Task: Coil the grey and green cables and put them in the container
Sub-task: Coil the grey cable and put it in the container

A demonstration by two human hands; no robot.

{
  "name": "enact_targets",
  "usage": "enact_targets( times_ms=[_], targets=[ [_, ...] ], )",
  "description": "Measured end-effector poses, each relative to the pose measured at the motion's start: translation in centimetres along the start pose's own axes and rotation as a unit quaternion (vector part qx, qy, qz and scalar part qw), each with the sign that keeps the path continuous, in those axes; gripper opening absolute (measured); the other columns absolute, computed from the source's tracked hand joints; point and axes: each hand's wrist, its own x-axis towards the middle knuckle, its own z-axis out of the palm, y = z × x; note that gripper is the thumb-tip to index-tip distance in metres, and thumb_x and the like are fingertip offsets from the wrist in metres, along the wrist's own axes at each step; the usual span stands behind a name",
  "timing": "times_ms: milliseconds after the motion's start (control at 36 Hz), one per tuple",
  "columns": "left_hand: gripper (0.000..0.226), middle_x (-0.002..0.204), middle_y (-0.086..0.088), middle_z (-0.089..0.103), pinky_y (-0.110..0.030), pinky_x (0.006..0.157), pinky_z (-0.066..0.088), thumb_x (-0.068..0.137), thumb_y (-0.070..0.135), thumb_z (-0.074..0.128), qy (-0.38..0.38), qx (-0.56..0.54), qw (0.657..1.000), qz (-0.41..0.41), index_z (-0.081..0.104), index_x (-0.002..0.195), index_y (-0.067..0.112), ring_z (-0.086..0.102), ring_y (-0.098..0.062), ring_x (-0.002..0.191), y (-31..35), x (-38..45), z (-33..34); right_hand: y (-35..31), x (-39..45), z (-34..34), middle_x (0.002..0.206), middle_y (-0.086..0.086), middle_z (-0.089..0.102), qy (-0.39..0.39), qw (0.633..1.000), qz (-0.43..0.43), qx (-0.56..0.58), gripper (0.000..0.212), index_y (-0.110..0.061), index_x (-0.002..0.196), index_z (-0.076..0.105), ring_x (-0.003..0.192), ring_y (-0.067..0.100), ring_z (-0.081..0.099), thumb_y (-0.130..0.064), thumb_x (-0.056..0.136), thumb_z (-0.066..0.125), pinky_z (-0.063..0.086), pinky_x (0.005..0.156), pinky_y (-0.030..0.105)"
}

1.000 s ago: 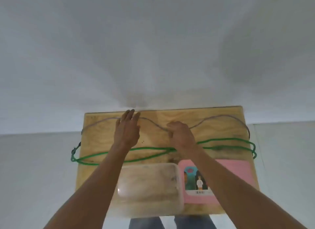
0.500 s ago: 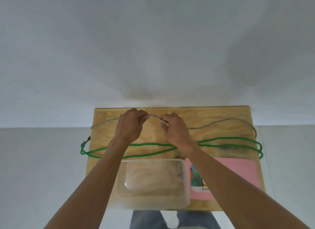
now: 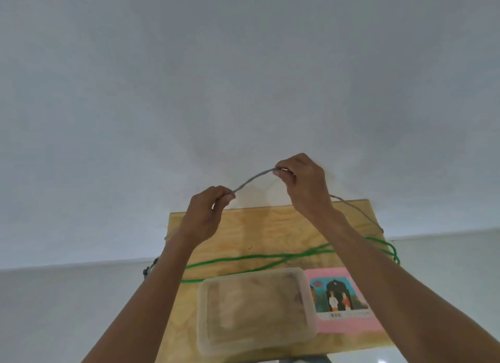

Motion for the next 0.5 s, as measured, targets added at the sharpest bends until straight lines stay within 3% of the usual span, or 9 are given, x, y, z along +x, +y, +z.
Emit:
enact_targets(
  times_ms=[111,167,250,417,500],
  targets=[
    [0.018,0.091,-0.012,0.069,-0.047,0.078,0.051,0.1,0.015,0.056,-0.034,0.025,0.999,-0.009,0.073,0.102,0.009,0.063,-0.031,0.084,0.1,0.6,2.8,1.9,-1.5,0.3,0.105,0.014,0.06,-0.105,0.984,0.104,-0.095,0.013,-0.002,0.102,0.069,0.09,0.029,0.061,-0.006,0.096,0.058,0.048,0.079,0.032],
    [0.02,0.097,-0.013,0.069,-0.045,0.081,0.051,0.1,0.008,0.054,-0.059,0.021,0.998,-0.008,0.074,0.105,0.01,0.063,-0.032,0.09,0.5,0.6,4.1,2.3,-2.4,0.1,0.11,0.015,0.055,-0.096,0.978,0.137,-0.125,0.014,-0.001,0.104,0.065,0.092,0.032,0.061,-0.003,0.096,0.053,0.05,0.08,0.036],
    [0.026,0.097,-0.014,0.068,-0.045,0.08,0.052,0.098,0.0,0.05,-0.034,-0.001,0.999,0.032,0.073,0.106,0.008,0.064,-0.032,0.088,2.2,1.2,4.3,1.4,-2.4,-1.1,0.11,0.015,0.054,-0.005,0.986,0.13,-0.107,0.015,0.0,0.099,0.064,0.088,0.032,0.06,0.004,0.093,0.051,0.05,0.078,0.038],
    [0.024,0.091,-0.009,0.072,-0.03,0.072,0.054,0.095,0.004,0.054,0.124,-0.062,0.974,0.177,0.074,0.106,0.007,0.064,-0.009,0.081,9.9,4.2,-0.7,-2.8,1.9,-5.4,0.095,0.018,0.066,0.201,0.978,0.046,-0.044,0.014,-0.001,0.096,0.072,0.077,0.025,0.064,0.001,0.091,0.06,0.035,0.073,0.004],
    [0.023,0.099,-0.004,0.073,-0.023,0.075,0.053,0.097,0.008,0.054,0.177,-0.089,0.956,0.214,0.073,0.108,0.01,0.065,-0.007,0.086,14.2,5.0,-3.3,-5.6,3.5,-7.5,0.088,0.016,0.067,0.289,0.957,-0.01,-0.002,0.016,-0.002,0.098,0.072,0.069,0.015,0.062,-0.009,0.096,0.059,0.039,0.069,0.0]
  ],
)
